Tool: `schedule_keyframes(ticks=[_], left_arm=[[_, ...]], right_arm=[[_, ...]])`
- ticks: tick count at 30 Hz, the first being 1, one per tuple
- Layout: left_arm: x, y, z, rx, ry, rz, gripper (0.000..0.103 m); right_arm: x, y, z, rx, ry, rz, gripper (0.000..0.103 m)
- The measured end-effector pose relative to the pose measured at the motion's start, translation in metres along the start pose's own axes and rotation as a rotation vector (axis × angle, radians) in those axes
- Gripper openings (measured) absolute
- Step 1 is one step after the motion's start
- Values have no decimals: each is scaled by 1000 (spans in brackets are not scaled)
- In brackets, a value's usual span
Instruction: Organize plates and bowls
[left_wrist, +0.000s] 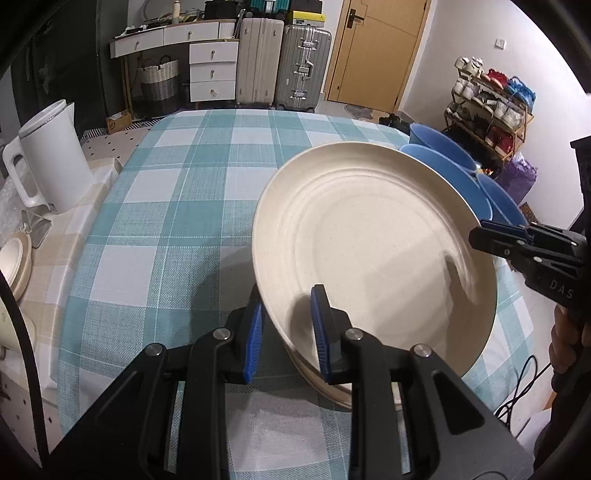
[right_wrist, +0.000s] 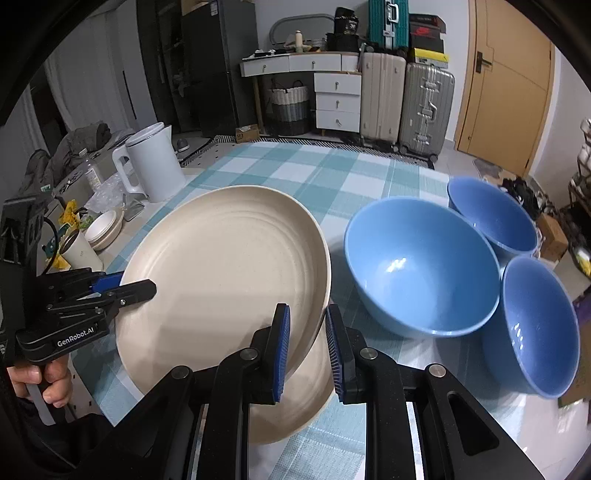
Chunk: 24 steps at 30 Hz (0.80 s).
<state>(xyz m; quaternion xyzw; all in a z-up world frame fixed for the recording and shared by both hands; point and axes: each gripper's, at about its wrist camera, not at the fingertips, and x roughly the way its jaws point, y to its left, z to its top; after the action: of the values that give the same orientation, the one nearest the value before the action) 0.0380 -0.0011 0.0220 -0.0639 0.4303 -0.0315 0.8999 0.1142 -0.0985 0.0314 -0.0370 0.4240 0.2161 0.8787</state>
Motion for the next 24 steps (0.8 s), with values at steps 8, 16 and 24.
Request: schedule_keyframes(ticks=[8, 16, 24], left_arm=[[19, -9, -5, 56, 42, -6, 21], [41, -12, -11, 99, 92, 8, 21], [52, -15, -14, 136, 116, 31, 21]], right_arm=[[6, -4, -16, 23, 8, -26, 20], [17, -9, -37, 41, 19, -31, 22], [27, -8, -60, 47, 32, -36, 22]])
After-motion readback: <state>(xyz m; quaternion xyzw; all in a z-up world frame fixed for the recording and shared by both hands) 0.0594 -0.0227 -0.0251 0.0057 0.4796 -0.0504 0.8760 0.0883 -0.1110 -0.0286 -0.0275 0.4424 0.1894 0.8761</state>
